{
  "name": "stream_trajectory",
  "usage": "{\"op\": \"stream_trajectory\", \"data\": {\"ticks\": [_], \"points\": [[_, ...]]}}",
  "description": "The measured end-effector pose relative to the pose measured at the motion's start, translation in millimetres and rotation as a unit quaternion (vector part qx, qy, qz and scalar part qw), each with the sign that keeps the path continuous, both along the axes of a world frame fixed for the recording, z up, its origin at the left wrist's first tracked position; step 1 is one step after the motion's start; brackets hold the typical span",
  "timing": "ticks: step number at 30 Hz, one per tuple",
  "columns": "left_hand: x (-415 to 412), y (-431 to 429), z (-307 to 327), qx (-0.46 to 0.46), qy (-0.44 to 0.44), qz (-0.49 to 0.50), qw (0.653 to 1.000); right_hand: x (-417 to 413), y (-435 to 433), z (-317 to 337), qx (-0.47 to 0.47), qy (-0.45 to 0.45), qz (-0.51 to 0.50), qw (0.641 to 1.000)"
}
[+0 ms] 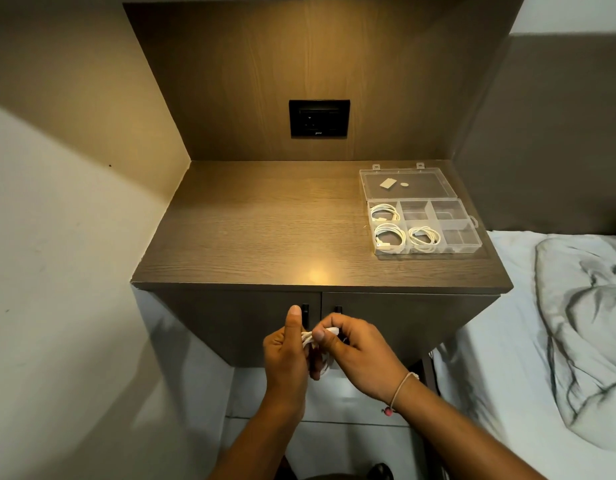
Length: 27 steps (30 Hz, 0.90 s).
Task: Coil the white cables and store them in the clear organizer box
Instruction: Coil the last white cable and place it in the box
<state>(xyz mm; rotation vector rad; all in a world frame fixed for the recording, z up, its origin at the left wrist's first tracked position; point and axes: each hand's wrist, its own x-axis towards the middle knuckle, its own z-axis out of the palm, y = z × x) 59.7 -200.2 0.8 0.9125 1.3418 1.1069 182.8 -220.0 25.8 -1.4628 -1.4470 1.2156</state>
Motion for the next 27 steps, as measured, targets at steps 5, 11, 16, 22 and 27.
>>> {"op": "stream_trajectory", "data": {"ticks": [5, 11, 16, 22, 27], "points": [[9, -4, -2, 0.036, 0.026, 0.058, 0.997, -8, 2, -4, 0.058, -0.158, -0.022, 0.985], [3, -2, -2, 0.135, 0.056, 0.0, 0.989, -11, 6, -5, 0.109, -0.212, -0.058, 0.969], [-12, -7, 2, 0.187, 0.136, -0.172, 0.958, -7, 5, -5, 0.1, -0.219, -0.093, 0.966], [-23, -9, 8, 0.268, 0.269, -0.141, 0.915, -2, 2, -2, 0.069, -0.156, -0.088, 0.981], [-23, -8, 14, 0.259, 0.261, -0.105, 0.924, 7, 2, 3, 0.062, -0.096, -0.068, 0.991]]}}
